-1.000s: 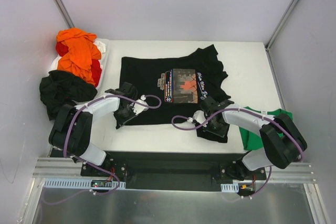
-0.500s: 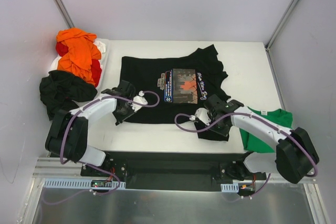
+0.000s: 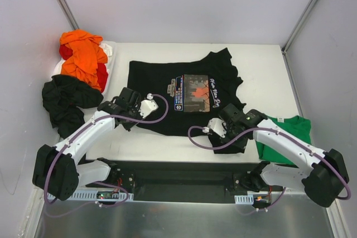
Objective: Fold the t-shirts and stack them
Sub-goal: Grap the side of the flattened tshirt closest away from the robot with both arms, then fold the flattened tshirt in 1/3 of the way
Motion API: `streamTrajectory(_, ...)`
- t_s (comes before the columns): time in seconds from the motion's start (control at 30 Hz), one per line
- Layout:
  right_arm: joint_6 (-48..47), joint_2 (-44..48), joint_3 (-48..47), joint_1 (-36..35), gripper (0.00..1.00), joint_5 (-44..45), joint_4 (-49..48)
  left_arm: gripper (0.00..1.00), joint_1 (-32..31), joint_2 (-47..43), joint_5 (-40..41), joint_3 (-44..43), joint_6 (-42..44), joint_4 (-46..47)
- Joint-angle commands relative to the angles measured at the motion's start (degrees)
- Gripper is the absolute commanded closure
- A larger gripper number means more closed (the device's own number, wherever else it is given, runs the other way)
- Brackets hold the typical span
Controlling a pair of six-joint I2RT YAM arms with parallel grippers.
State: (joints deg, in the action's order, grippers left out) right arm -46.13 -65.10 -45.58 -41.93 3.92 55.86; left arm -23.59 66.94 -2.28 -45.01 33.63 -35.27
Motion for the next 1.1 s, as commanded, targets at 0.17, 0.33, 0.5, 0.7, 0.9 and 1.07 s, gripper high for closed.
streamTrajectory(0.17,-0.28,6.47,-5.66,-1.84,0.99,-3.13,11.64,1.00,-3.12,-3.74,2.02,2.39,-1.72,-4.28)
streamTrajectory(0.33,0.51,8.67,-5.13,-3.59,0.99,-3.40,13.92,1.00,-4.35,-6.64,3.69,3.18,-1.90,-5.86)
streamTrajectory(0.5,0.60,11.13,-5.65,-4.21,0.99,-5.33,14.28,1.00,-5.84,-8.57,2.99,4.06,-2.16,-7.36)
streamTrajectory(0.7,0.16,9.91,-8.20,-4.12,0.99,-0.59,12.00,1.00,-5.94,-7.44,5.26,0.73,-2.34,-7.27)
streamTrajectory(0.9,-0.54,8.50,-10.05,-4.03,0.99,6.96,6.29,1.00,-5.94,-3.31,7.29,-3.14,-1.90,-5.61)
streamTrajectory(1.07,-1.24,5.95,-11.54,-3.77,0.99,12.42,3.56,1.00,-5.94,-0.50,10.10,-4.03,-1.11,-2.71)
